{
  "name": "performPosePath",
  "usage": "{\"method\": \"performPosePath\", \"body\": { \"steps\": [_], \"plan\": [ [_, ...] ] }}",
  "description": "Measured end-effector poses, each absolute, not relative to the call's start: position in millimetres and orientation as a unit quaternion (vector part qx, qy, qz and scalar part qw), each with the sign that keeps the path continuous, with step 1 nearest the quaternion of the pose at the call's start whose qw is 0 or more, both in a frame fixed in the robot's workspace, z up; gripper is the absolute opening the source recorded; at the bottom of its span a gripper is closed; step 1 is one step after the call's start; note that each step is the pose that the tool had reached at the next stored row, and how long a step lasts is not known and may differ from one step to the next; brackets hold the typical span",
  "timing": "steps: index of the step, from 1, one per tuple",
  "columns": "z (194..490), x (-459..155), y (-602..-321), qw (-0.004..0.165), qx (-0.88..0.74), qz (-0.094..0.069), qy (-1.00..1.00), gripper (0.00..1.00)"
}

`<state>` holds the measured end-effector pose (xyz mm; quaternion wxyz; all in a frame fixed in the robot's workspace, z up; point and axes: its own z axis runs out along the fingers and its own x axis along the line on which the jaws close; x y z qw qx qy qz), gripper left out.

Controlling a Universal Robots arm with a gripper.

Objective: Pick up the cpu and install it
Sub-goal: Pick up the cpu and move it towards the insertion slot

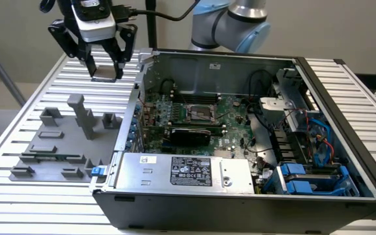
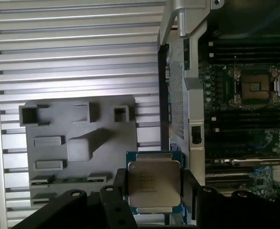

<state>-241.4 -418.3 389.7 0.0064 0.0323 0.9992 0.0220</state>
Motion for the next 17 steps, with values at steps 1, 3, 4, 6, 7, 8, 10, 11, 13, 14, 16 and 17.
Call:
{"method": "performPosePath", "body": {
  "steps": [1, 3, 4, 6, 7, 8, 10, 11, 13, 14, 16, 17],
  "plan": [
    [390, -237, -418, 0.006, 0.032, 0.022, 0.999, 0.55],
    [390, -228, -417, 0.006, 0.032, 0.022, 0.999, 0.55],
    [390, -223, -417, 0.006, 0.032, 0.023, 0.999, 0.55],
    [390, -215, -416, 0.006, 0.032, 0.023, 0.999, 0.55],
    [390, -210, -416, 0.006, 0.032, 0.024, 0.999, 0.55],
    [390, -206, -416, 0.006, 0.032, 0.024, 0.999, 0.55],
    [390, -197, -414, 0.006, 0.032, 0.024, 0.999, 0.55],
    [390, -193, -414, 0.006, 0.032, 0.025, 0.999, 0.55],
    [390, -184, -412, 0.006, 0.032, 0.025, 0.999, 0.55],
    [389, -179, -411, 0.006, 0.032, 0.025, 0.999, 0.55],
    [388, -170, -410, 0.006, 0.032, 0.026, 0.999, 0.55],
    [387, -165, -409, 0.006, 0.032, 0.027, 0.999, 0.55]
  ]
}}
